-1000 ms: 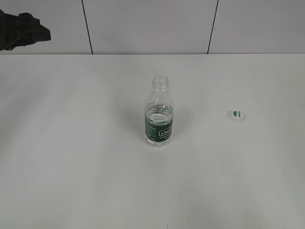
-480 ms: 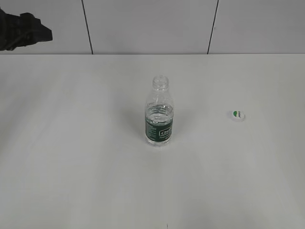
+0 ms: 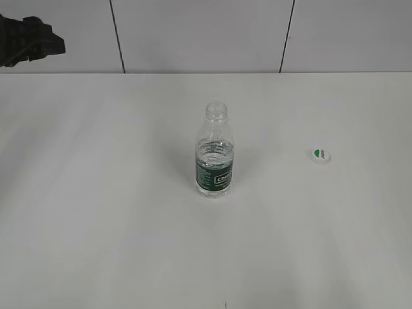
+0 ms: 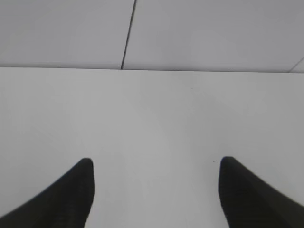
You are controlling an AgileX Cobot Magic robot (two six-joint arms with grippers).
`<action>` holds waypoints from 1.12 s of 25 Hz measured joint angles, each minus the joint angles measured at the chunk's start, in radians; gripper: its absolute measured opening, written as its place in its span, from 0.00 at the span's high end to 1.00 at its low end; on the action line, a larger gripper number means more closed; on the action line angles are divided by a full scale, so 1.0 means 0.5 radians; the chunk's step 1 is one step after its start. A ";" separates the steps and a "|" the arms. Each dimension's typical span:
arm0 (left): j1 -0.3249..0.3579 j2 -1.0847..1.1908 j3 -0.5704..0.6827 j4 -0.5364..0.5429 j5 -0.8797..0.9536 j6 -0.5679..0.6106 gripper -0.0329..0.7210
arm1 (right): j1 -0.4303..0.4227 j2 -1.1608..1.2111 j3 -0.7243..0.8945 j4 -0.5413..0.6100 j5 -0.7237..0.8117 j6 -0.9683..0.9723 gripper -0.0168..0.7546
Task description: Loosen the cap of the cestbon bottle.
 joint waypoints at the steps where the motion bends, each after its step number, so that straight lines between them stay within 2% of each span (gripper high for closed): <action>1: 0.000 0.000 0.000 0.000 0.024 0.000 0.30 | -0.057 0.000 0.000 0.000 0.000 0.000 0.27; 6: 0.000 0.000 0.000 0.000 0.119 0.000 0.30 | -0.313 0.000 0.000 0.000 0.000 0.000 0.27; 9: 0.000 0.000 0.000 0.000 0.165 0.004 0.30 | -0.386 0.000 0.000 0.000 0.000 0.000 0.27; 17: 0.000 0.000 0.000 0.000 0.328 0.049 0.30 | -0.389 0.000 0.000 0.000 0.000 0.000 0.27; 28: -0.030 0.000 0.018 -0.002 0.350 0.076 0.30 | -0.389 0.000 0.000 0.000 0.000 0.001 0.27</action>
